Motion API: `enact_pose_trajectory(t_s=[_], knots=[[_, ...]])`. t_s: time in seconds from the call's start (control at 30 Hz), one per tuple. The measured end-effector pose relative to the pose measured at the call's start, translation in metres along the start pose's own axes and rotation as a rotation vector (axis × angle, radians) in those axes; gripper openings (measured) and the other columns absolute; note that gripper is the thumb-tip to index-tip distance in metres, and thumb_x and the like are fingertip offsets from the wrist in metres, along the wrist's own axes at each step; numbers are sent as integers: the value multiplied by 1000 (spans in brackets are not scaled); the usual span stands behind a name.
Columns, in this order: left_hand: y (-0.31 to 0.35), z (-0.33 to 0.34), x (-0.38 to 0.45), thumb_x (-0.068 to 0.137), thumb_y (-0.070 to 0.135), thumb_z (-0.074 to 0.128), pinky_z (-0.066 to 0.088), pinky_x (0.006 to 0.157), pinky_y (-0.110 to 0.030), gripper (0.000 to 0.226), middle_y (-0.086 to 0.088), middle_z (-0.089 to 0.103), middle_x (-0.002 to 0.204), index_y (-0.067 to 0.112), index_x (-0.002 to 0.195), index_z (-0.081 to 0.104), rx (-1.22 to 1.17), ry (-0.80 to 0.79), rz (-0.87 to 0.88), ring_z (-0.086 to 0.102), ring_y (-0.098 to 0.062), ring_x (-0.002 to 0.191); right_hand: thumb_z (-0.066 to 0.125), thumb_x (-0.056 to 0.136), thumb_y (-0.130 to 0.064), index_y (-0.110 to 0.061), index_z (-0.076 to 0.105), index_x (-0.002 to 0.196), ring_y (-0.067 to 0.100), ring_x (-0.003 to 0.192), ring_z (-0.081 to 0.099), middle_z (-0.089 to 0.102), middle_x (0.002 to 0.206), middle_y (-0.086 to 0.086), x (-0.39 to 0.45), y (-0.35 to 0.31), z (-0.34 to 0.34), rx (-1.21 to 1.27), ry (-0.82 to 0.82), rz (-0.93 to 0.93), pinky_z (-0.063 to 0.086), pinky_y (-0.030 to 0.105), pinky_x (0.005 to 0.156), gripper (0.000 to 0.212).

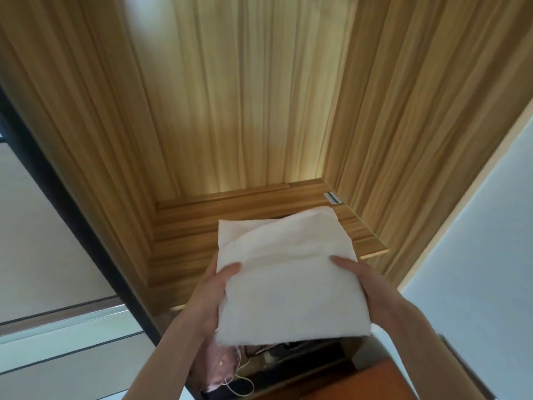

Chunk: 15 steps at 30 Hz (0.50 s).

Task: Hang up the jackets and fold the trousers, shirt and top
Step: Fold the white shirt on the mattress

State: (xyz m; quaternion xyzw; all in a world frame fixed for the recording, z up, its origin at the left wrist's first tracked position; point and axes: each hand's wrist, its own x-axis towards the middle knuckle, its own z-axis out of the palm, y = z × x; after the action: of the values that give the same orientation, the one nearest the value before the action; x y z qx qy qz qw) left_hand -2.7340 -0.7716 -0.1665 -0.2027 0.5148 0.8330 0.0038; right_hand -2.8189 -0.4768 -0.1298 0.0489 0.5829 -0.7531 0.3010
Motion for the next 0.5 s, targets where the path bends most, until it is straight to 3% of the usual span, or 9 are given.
enact_pose_trajectory(t_s=[0.2, 0.27, 0.37, 0.5], knots=[[29, 12, 52, 98, 9, 65, 61, 89, -52, 41, -11, 77, 119, 34, 131, 63, -32, 61, 86, 74, -35, 105, 94, 65, -42, -17, 68, 133, 37, 110, 74, 74, 125, 14, 69, -42, 8, -83, -51, -28, 63, 47, 76, 76], [33, 14, 71, 99, 13, 65, 63, 83, -52, 37, -7, 79, 113, 40, 124, 65, -43, 85, 89, 76, -32, 101, 89, 76, -39, -17, 66, 136, 37, 113, 72, 73, 129, 15, 97, -49, 5, -73, -78, -41, 62, 48, 79, 68], [29, 14, 100, 98, 15, 66, 63, 62, -42, 34, -3, 80, 104, 44, 115, 65, -67, 153, 77, 78, -26, 88, 85, 83, -38, -16, 63, 139, 39, 117, 70, 71, 131, 15, 140, -50, -1, -94, -102, -12, 60, 54, 90, 64], [13, 14, 137, 98, 16, 67, 62, 59, -39, 34, -7, 76, 111, 46, 113, 63, -65, 214, 47, 73, -31, 100, 89, 76, -39, -14, 65, 135, 41, 114, 71, 73, 127, 17, 190, -41, -18, -108, -105, 106, 57, 59, 96, 67]])
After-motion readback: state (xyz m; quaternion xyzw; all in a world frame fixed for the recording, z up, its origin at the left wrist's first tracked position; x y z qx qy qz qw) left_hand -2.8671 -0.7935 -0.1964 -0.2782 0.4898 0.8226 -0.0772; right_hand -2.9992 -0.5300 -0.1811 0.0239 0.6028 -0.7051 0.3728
